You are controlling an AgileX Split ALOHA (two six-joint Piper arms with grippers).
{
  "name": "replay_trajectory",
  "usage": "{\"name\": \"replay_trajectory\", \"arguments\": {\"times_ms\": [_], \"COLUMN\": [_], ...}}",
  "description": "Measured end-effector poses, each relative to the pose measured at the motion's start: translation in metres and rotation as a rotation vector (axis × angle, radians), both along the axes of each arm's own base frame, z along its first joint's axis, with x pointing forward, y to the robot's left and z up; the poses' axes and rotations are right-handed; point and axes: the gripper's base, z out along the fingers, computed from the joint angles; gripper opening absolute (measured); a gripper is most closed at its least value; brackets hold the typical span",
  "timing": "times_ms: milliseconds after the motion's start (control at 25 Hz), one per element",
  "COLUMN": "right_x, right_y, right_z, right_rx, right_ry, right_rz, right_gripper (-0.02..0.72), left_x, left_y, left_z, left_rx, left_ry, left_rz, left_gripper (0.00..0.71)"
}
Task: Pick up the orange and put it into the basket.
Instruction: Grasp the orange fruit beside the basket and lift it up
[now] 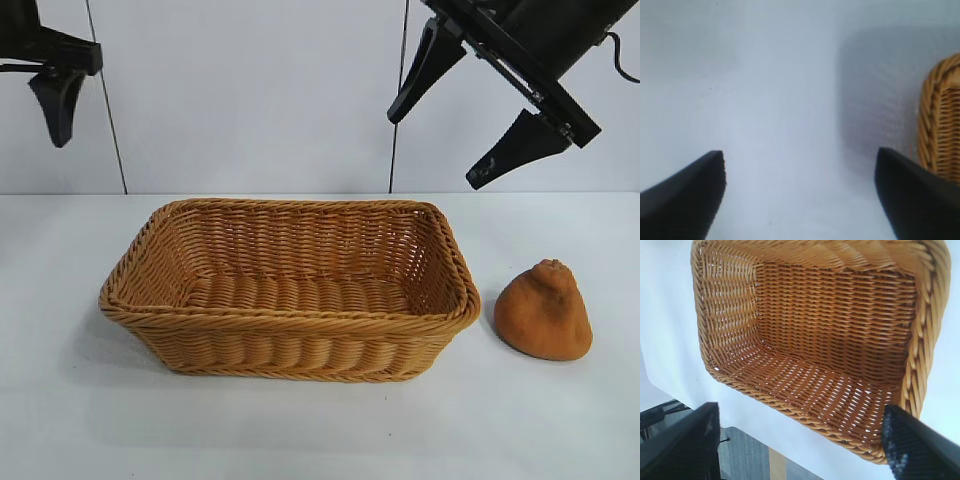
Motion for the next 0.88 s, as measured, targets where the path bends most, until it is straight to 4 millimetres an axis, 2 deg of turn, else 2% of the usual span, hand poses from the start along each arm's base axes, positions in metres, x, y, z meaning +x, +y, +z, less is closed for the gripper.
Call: {"name": "replay_trajectory", "arguments": {"times_ms": [120, 280, 400, 640, 760, 880], "right_x": [0.000, 0.000, -0.001, -0.001, -0.001, -0.001], "right_y": [0.000, 0.000, 0.000, 0.000, 0.000, 0.000], "right_z": [0.000, 0.000, 0.000, 0.000, 0.000, 0.000], "right_rx": [0.000, 0.000, 0.000, 0.000, 0.000, 0.000], "right_ry": [-0.003, -0.004, -0.002, -0.003, -0.003, -0.003], "right_rz": [0.006, 0.010, 0.012, 0.015, 0.015, 0.015], "right_gripper": [0.601, 0.601, 0.601, 0.601, 0.601, 0.601], "left_x": [-0.013, -0.049, -0.089, -0.191, -0.239, -0.278], "left_y": [0.003, 0.002, 0.002, 0.002, 0.002, 0.002], "left_z": [0.012, 0.027, 0.034, 0.037, 0.025, 0.012], "left_rx": [-0.028, -0.040, -0.036, -0.033, -0.033, -0.032], "left_ry": [-0.017, -0.023, -0.018, -0.044, -0.066, -0.151], "left_rz": [0.000, -0.001, -0.014, -0.023, -0.024, -0.025], "left_gripper": [0.581, 0.581, 0.581, 0.581, 0.581, 0.581]}}
